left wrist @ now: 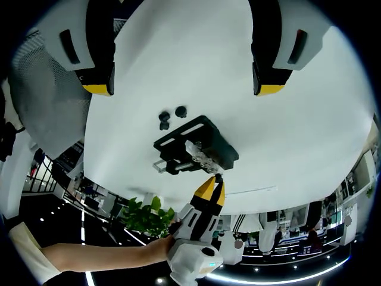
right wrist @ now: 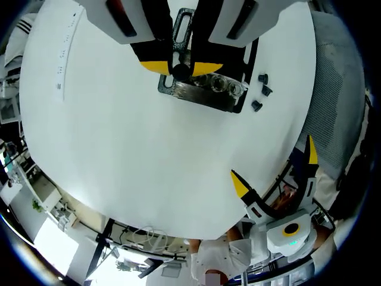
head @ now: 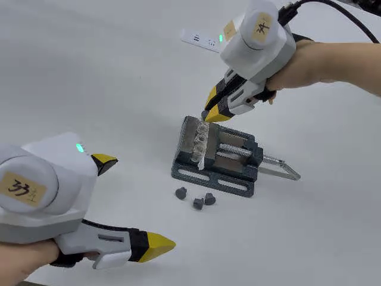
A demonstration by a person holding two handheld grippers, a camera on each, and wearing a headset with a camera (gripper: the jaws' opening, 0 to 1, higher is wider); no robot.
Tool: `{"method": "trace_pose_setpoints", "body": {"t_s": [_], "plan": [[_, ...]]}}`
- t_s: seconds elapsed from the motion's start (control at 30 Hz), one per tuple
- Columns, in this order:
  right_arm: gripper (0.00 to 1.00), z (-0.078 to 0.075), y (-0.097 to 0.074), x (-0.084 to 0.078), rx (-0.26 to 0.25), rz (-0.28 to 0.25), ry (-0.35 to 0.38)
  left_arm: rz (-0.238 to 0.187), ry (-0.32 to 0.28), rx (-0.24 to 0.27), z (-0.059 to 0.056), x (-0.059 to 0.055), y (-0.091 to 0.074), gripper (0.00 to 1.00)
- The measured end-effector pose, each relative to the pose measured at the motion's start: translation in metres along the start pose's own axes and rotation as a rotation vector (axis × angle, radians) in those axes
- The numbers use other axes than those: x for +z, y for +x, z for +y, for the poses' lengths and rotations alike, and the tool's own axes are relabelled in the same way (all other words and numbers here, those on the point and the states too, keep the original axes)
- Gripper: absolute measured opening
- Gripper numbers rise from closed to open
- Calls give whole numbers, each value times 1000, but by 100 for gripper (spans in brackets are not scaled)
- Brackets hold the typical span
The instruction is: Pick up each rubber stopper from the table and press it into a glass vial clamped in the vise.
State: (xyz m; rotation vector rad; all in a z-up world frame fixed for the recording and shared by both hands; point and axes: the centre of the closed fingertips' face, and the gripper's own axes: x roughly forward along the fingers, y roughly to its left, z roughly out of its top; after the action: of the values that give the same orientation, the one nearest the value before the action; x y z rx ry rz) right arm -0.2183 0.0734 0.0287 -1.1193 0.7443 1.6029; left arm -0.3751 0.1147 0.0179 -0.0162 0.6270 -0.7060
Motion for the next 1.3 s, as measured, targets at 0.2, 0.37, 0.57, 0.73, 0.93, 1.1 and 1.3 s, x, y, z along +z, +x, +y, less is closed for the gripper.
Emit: {"method": "trace_pose_setpoints", "body": {"t_s": [0.2,0.37,0.57,0.73,0.93,1.1,1.3], "plan": [[6,-2,0,-1,-23,-75,75,4,2,-4,-1,-1,1,96],[5,-2,1,0,-56,-93,110,7,3,-8,-1,-1,1,96],[5,-2,0,-2,-123,-133,200,6,5,-8,-1,-2,1,96],[5,-3,1,-2,-175,-157,271,6,5,-7,-1,-1,1,96],[5,-3,1,-2,-182,-129,322,4,8,-6,-2,0,2,96],[6,-4,1,-2,-181,-139,335,-1,7,-6,-2,2,2,96],[7,-3,2,0,-182,-134,322,-1,7,-2,-2,2,1,96]]}}
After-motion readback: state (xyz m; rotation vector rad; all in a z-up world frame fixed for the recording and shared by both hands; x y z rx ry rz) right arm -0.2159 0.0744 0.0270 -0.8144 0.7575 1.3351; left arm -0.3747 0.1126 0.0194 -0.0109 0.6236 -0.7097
